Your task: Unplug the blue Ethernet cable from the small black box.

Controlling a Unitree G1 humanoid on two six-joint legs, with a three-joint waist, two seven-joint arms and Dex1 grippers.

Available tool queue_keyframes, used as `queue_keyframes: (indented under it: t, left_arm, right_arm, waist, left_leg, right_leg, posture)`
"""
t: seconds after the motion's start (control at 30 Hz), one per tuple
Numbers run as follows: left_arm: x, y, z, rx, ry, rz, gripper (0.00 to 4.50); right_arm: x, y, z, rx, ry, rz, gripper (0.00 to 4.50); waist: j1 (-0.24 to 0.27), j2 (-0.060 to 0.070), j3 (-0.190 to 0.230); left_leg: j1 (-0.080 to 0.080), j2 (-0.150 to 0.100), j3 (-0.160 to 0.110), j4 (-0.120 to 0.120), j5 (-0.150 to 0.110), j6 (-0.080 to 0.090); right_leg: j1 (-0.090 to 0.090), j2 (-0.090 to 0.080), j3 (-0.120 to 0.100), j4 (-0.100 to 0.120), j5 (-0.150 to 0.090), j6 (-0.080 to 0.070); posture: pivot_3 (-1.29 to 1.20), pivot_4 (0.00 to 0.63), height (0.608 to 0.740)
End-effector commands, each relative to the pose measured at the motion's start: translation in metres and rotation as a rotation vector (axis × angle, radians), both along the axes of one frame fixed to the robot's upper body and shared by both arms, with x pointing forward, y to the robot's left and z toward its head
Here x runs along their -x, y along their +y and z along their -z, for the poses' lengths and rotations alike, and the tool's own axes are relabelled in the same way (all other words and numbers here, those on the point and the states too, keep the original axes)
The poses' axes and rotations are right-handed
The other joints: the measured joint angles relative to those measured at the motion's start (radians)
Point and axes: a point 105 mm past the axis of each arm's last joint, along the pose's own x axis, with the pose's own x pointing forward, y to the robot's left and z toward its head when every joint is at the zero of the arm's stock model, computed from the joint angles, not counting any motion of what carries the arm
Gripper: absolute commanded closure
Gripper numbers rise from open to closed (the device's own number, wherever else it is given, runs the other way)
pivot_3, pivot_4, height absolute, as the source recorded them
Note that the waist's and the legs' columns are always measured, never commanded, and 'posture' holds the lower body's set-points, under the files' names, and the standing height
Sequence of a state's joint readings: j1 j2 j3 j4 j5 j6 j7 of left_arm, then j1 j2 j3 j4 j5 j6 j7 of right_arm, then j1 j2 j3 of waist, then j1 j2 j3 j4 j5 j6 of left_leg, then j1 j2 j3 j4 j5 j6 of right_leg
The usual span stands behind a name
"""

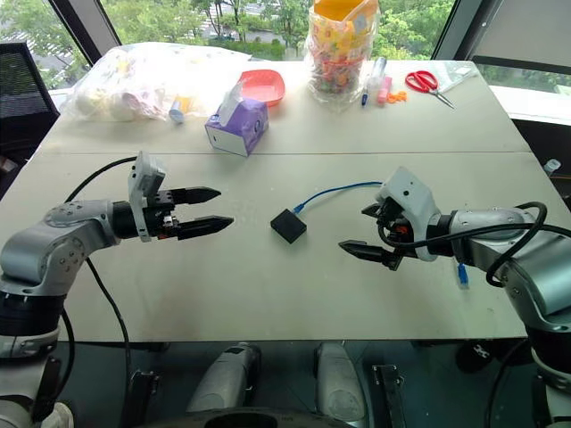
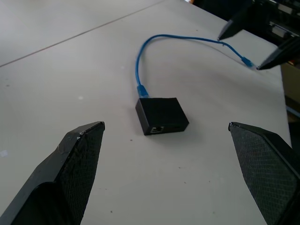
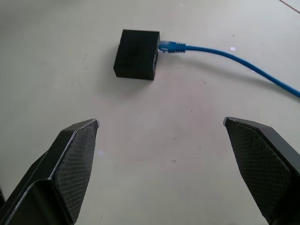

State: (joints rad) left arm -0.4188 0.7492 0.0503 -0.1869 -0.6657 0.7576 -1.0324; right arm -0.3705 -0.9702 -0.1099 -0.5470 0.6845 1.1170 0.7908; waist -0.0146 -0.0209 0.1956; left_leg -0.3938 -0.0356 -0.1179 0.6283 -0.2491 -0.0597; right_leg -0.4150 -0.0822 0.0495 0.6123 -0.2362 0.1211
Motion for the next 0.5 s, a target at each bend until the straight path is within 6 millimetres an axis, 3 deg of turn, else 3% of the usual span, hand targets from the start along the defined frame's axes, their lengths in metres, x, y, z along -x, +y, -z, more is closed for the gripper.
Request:
queue_keyframes:
  t: [0.03,0.33,0.5]
  left_arm:
    - [0.004,-0.002,-0.008,0.007,-0.035,0.034,0.05]
    - [0.002,0.000,-0.018,0.032,-0.043,0.033,0.05]
    - [0.004,-0.001,-0.015,0.021,-0.042,0.030,0.05]
  right_arm:
    - [0.001,0.004,-0.010,0.000,-0.045,-0.010,0.00]
    - [-0.001,0.011,-0.017,-0.003,-0.063,-0.030,0.00]
    - [-0.007,0.010,-0.016,0.013,-0.076,-0.030,0.00]
  waist:
    - [0.001,0.000,0.000]
    - [0.001,0.000,0.000]
    - [0.000,0.000,0.000]
  left_leg:
    - [0.000,0.000,0.000,0.000,0.000,0.000]
    - [0.000,0.000,0.000,0.002,0.000,0.000]
    - [0.000,0.000,0.000,0.002,0.000,0.000]
  right_leg:
    - [0.000,0.000,0.000,0.000,0.000,0.000]
    - [0.001,0.000,0.000,0.000,0.000,-0.001]
    - [0.001,0.000,0.000,0.000,0.000,0.000]
  posture:
    - [0.00,0.150,0.740]
    - [0.00,0.150,0.740]
    - [0.00,0.150,0.740]
